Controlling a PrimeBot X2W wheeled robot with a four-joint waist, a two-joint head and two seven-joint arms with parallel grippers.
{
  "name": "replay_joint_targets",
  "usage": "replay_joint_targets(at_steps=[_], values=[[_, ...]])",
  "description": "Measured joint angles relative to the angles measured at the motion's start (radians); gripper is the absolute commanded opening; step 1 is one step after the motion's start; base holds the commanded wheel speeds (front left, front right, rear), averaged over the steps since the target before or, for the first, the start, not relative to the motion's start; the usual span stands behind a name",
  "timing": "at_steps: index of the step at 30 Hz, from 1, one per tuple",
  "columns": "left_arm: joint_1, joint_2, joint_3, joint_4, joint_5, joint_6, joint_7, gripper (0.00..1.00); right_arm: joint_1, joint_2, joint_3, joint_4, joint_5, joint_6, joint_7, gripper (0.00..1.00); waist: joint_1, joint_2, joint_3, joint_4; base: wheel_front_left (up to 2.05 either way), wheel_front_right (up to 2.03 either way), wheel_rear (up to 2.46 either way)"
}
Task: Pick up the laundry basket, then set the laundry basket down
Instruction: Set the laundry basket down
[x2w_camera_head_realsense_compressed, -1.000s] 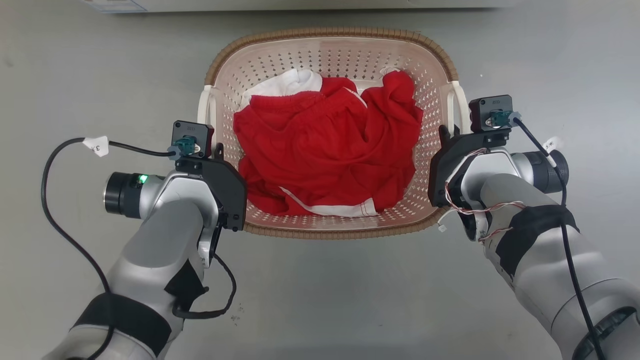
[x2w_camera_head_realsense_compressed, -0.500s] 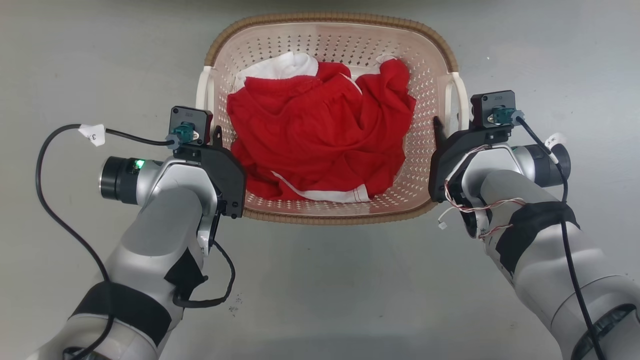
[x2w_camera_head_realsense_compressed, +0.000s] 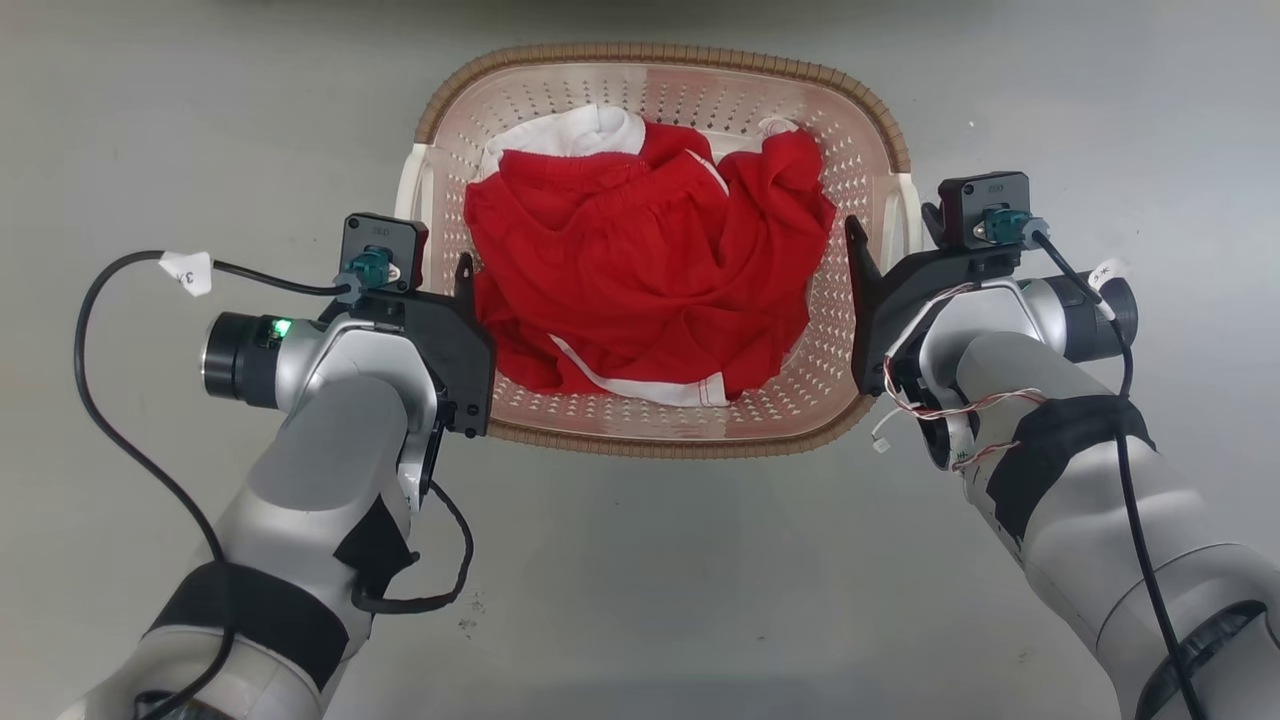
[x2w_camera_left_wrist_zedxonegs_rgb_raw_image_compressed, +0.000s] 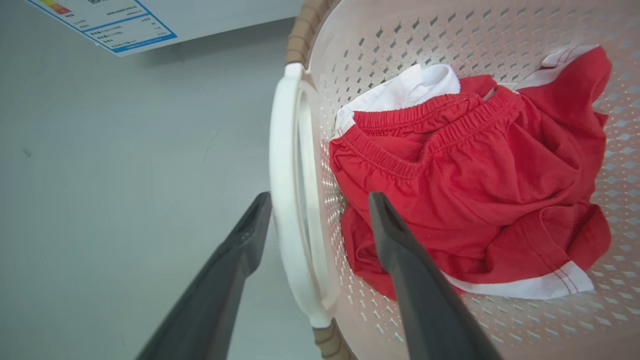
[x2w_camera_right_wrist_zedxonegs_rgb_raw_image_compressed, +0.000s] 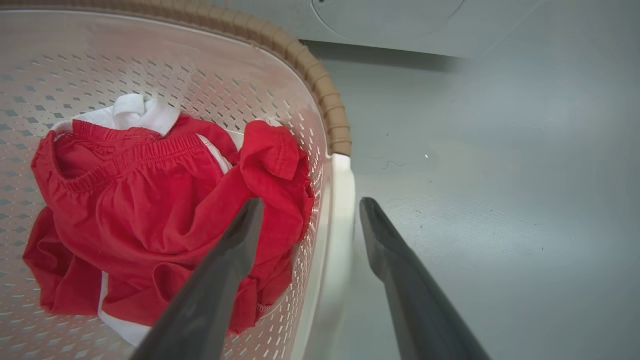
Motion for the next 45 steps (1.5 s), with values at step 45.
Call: replay_joint_targets(at_steps=[45], values=[[0.434, 0.082, 0.110, -0.223, 0.009, -0.026, -0.149, 1.00, 0.351, 0.001, -0.139, -0.148, 0.019, 0.035, -0.123, 1.00, -0.0001, -0.0001, -0.500, -0.019, 0.00, 0.00, 0.00]])
